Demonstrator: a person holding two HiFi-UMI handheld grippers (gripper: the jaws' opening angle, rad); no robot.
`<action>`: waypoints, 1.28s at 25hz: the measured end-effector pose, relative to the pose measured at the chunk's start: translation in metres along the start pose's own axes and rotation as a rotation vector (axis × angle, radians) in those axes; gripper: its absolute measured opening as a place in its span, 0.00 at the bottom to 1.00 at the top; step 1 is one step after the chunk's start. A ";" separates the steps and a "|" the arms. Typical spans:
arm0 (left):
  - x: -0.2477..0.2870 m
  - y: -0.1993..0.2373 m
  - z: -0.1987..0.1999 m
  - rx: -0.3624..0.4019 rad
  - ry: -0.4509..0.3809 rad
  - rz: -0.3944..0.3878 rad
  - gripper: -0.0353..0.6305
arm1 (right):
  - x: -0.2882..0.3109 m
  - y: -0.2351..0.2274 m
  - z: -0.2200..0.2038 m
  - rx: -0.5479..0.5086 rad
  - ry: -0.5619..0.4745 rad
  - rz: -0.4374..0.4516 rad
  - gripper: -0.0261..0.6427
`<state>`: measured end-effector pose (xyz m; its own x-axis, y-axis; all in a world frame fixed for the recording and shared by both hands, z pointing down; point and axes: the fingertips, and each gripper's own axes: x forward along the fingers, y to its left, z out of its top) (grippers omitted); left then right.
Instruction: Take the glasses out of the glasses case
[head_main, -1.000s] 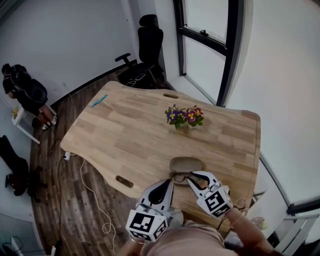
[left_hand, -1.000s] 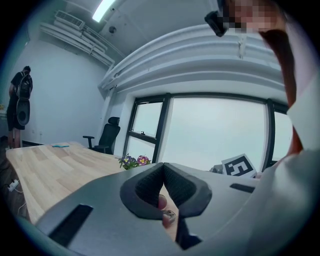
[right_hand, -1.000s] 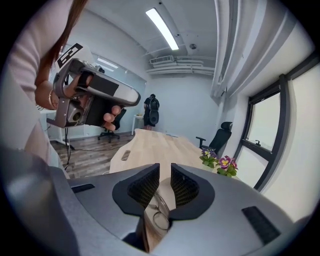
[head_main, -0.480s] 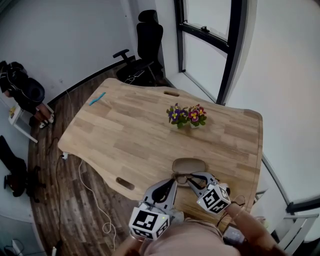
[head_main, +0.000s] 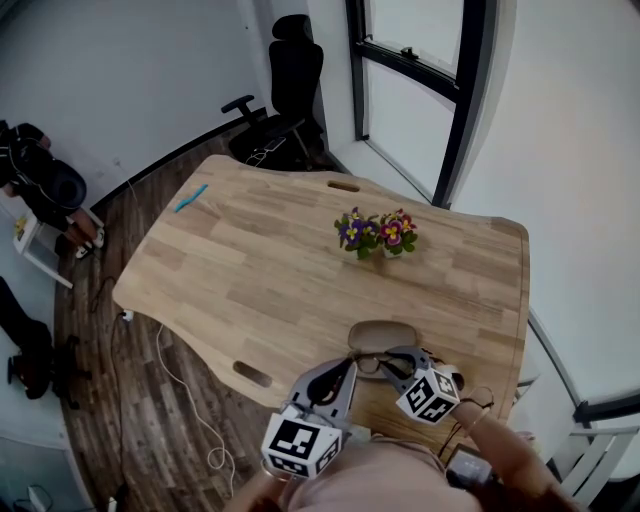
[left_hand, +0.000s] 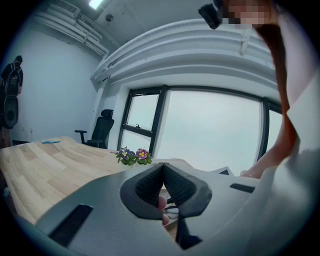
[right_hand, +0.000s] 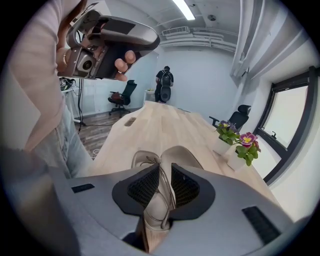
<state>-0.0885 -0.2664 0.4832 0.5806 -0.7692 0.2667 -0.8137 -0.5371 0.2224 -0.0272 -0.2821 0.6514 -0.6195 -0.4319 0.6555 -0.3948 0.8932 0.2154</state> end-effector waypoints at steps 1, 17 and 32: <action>0.001 0.001 0.000 -0.001 0.001 -0.001 0.05 | 0.002 0.000 -0.003 -0.004 0.009 0.005 0.11; 0.017 0.020 -0.004 -0.011 0.021 -0.005 0.05 | 0.034 -0.001 -0.032 -0.090 0.125 0.075 0.11; 0.014 0.034 -0.007 -0.022 0.031 0.019 0.05 | 0.052 0.003 -0.035 -0.140 0.157 0.160 0.08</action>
<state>-0.1076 -0.2928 0.5013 0.5656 -0.7682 0.2999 -0.8242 -0.5142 0.2373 -0.0371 -0.2979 0.7112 -0.5491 -0.2687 0.7914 -0.1954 0.9619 0.1911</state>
